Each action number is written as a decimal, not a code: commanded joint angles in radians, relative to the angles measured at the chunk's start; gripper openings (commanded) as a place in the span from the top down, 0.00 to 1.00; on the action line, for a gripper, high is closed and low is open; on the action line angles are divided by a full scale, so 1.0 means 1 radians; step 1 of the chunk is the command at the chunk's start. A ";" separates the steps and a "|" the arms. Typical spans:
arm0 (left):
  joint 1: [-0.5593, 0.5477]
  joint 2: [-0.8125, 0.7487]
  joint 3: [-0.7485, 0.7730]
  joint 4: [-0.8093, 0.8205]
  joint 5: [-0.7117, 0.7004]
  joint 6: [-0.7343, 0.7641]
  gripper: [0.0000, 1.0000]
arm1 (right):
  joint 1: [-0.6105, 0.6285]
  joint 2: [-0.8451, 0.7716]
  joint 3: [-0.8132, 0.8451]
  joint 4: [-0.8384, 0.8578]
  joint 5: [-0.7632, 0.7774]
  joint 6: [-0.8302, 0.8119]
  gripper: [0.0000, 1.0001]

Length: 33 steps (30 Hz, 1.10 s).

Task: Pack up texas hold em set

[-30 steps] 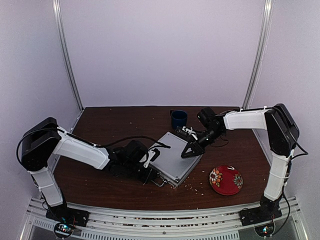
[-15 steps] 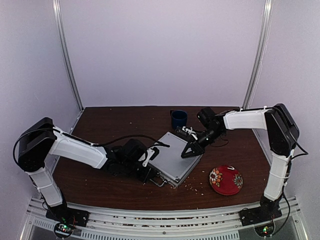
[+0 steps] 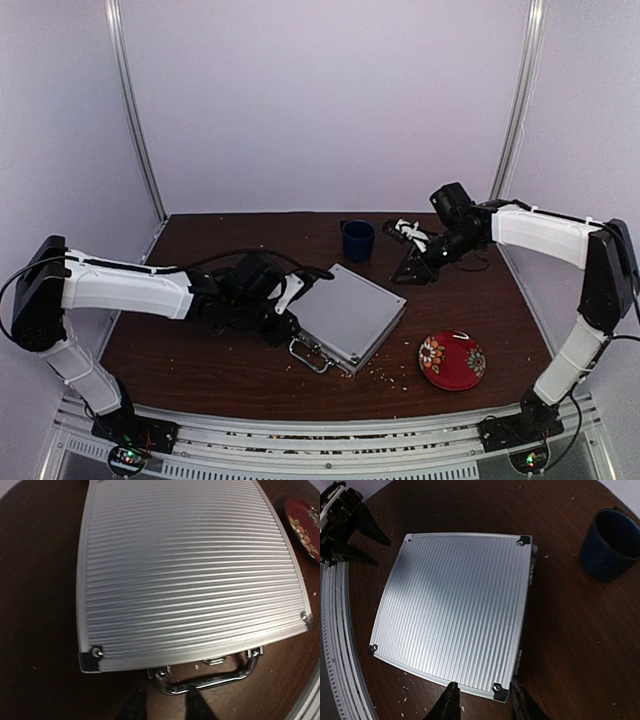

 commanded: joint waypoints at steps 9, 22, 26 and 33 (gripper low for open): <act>0.258 -0.135 0.189 -0.111 -0.302 0.096 0.05 | -0.268 -0.439 -0.234 0.466 0.409 0.455 0.11; 0.458 -0.246 0.056 0.137 -0.298 0.100 0.02 | -0.325 -0.662 -0.444 0.665 0.681 0.616 0.00; 0.479 -0.259 0.050 0.150 -0.294 0.101 0.02 | -0.352 -0.676 -0.453 0.654 0.636 0.613 0.00; 0.484 -0.253 0.050 0.147 -0.304 0.111 0.02 | -0.377 -0.668 -0.445 0.654 0.536 0.588 0.00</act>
